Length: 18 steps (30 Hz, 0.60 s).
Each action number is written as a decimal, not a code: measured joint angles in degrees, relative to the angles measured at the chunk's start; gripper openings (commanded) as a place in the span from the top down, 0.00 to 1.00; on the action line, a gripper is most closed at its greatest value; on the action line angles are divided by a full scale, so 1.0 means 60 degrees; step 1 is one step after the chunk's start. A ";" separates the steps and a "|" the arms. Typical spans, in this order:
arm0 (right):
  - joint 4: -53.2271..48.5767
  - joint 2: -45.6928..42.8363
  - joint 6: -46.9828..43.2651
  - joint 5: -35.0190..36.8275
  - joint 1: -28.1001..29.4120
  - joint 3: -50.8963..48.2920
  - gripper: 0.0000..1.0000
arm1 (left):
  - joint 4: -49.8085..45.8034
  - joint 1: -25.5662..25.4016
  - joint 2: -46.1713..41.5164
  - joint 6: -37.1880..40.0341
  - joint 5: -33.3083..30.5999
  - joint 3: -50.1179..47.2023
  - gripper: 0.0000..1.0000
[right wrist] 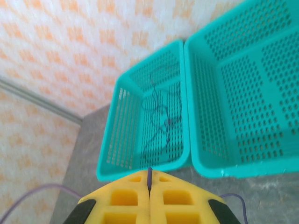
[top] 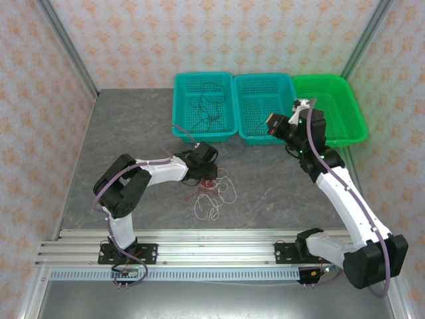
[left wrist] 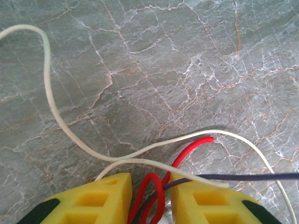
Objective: Untangle the cables
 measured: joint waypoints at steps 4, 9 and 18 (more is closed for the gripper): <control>0.0004 -0.0098 0.0062 0.0288 -0.0543 0.0911 1.00 | 0.0044 0.0000 -0.0004 0.0004 0.0000 -0.0029 0.71; -0.0029 -0.0011 0.0055 0.0710 -0.0958 0.2452 1.00 | 0.0091 0.0004 -0.0004 0.0011 -0.0004 -0.0055 0.71; -0.0204 0.1209 -0.0091 0.1104 -0.1071 0.4900 1.00 | 0.0495 -0.0025 -0.0211 0.0022 0.0066 -0.0372 0.60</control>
